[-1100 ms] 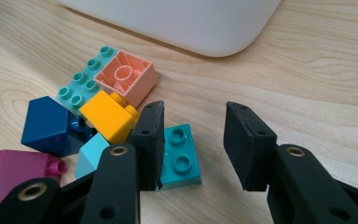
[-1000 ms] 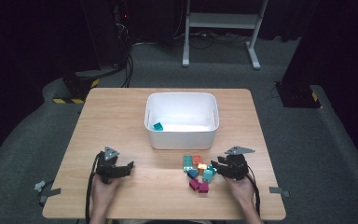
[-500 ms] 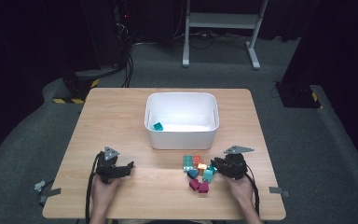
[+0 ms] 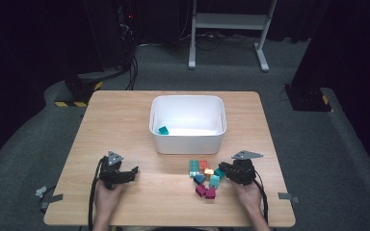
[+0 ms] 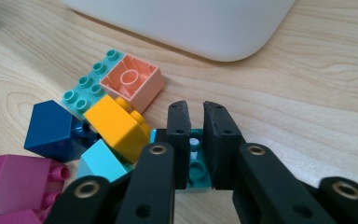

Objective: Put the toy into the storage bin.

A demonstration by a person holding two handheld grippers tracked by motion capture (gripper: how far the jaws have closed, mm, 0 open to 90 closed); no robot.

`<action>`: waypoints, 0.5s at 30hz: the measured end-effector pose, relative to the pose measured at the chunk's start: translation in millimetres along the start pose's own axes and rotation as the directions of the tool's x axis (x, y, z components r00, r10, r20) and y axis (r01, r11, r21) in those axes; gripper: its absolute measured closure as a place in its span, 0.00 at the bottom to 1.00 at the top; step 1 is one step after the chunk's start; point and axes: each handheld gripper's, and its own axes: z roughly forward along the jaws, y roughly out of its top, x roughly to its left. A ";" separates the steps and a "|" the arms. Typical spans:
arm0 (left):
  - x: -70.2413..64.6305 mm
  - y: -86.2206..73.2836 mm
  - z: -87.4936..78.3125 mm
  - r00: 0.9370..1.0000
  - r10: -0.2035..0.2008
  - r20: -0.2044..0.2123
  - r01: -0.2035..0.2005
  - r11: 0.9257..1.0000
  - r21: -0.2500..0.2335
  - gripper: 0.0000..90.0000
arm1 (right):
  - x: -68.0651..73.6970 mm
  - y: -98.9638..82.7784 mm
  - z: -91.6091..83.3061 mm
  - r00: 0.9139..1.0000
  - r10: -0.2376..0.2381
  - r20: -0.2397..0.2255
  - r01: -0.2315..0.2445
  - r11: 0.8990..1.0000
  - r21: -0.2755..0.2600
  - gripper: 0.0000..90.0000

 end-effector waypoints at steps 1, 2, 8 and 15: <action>0.0 0.0 0.0 1.000 0.000 0.000 0.000 1.000 0.000 0.17 | -0.1 0.5 -0.4 1.000 -0.005 0.006 0.005 1.000 0.001 0.90; 0.0 0.0 0.0 1.000 0.000 0.000 0.000 1.000 0.000 0.17 | -0.4 0.9 -0.4 1.000 -0.007 0.006 0.006 1.000 0.005 0.90; 0.1 0.0 0.0 1.000 0.001 0.000 -0.001 1.000 0.000 0.17 | -0.8 2.7 -0.3 1.000 -0.020 0.021 0.019 1.000 0.012 0.90; 0.0 0.0 0.0 1.000 0.000 0.000 0.000 1.000 0.000 0.17 | -2.1 7.1 -5.6 0.999 -0.035 0.037 0.035 0.999 -0.002 0.91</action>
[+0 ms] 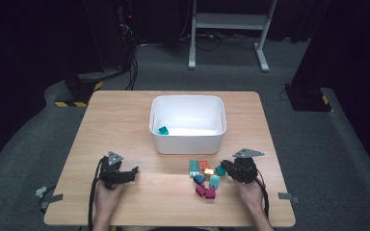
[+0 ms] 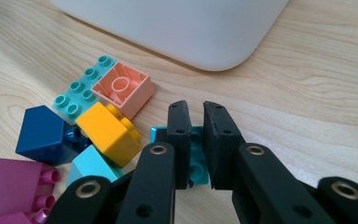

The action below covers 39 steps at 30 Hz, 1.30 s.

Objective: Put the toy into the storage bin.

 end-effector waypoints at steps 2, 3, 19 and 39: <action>0.0 0.0 0.0 1.000 0.000 -0.001 0.000 1.000 0.000 0.17 | -0.4 1.4 -1.3 1.000 0.002 0.003 -0.002 1.000 -0.001 0.91; 0.0 0.0 0.0 1.000 0.000 -0.001 0.000 1.000 0.000 0.17 | -0.8 2.3 -1.9 1.000 -0.001 0.004 0.001 1.000 -0.005 0.91; 0.0 0.0 0.0 1.000 0.000 0.000 0.000 1.000 0.000 0.17 | 2.6 14.9 -15.1 1.000 -0.027 0.016 0.028 0.999 -0.037 0.91; 0.1 0.0 0.0 1.000 0.000 0.000 0.000 1.000 0.000 0.17 | 16.6 48.5 -51.2 0.997 -0.069 -0.018 0.067 0.993 -0.094 0.91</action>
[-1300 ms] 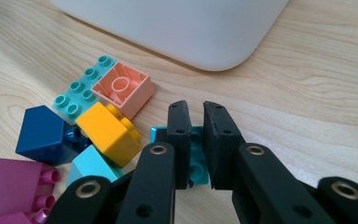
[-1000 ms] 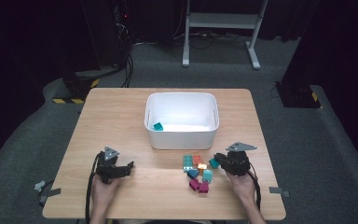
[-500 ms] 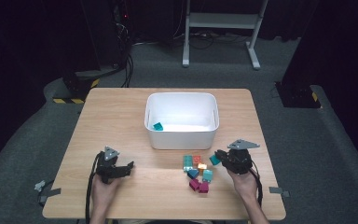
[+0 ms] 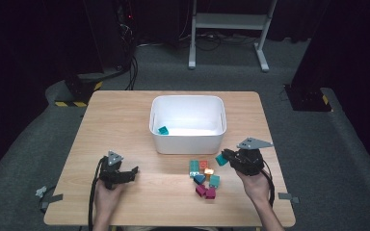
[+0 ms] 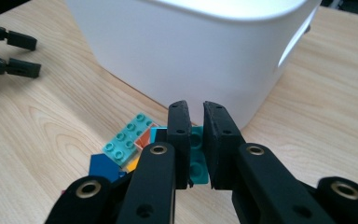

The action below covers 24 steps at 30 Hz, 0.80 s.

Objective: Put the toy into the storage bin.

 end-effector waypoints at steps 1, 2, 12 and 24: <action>0.0 0.0 0.0 1.000 0.000 -0.001 0.000 1.000 0.000 0.17 | 0.4 2.7 -2.0 1.000 -0.004 -0.002 0.004 1.000 -0.001 0.91; 0.1 0.0 0.0 1.000 0.001 -0.001 -0.001 1.000 0.000 0.17 | 0.8 6.3 -4.4 1.000 -0.009 -0.006 0.009 1.000 -0.005 0.91; 0.0 0.0 0.0 1.000 0.000 -0.001 0.000 1.000 0.000 0.17 | 5.0 41.1 -27.7 0.999 -0.023 -0.042 0.022 0.999 -0.028 0.91; 0.0 0.0 0.0 1.000 0.000 0.000 0.000 1.000 0.000 0.17 | 3.0 89.1 -33.1 0.998 -0.046 -0.051 0.045 0.999 -0.027 0.91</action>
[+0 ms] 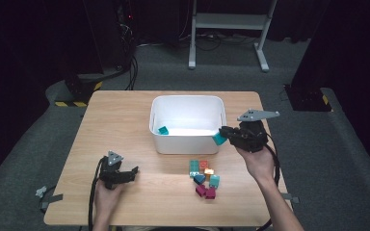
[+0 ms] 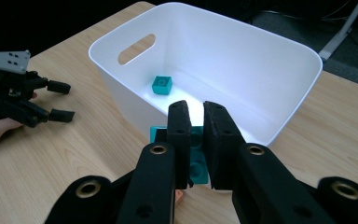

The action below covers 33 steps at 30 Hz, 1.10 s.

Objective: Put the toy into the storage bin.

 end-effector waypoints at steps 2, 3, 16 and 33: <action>0.0 0.0 0.0 1.000 -0.001 0.000 0.001 1.000 0.000 0.17 | -2.8 6.2 2.1 1.000 0.008 -0.003 -0.008 1.000 0.003 0.91; 0.0 0.0 0.0 1.000 0.000 0.000 0.000 1.000 0.000 0.17 | -3.9 10.4 3.3 1.000 0.007 0.002 -0.007 1.000 0.007 0.91; 0.1 0.0 0.0 1.000 0.001 -0.001 -0.001 1.000 0.000 0.17 | -14.1 37.7 17.6 1.000 0.026 0.016 -0.026 1.000 0.000 0.91; 0.1 0.0 0.0 1.000 0.001 -0.001 -0.001 1.000 0.000 0.17 | -21.4 57.7 55.4 0.998 0.049 0.040 -0.050 0.998 0.028 0.91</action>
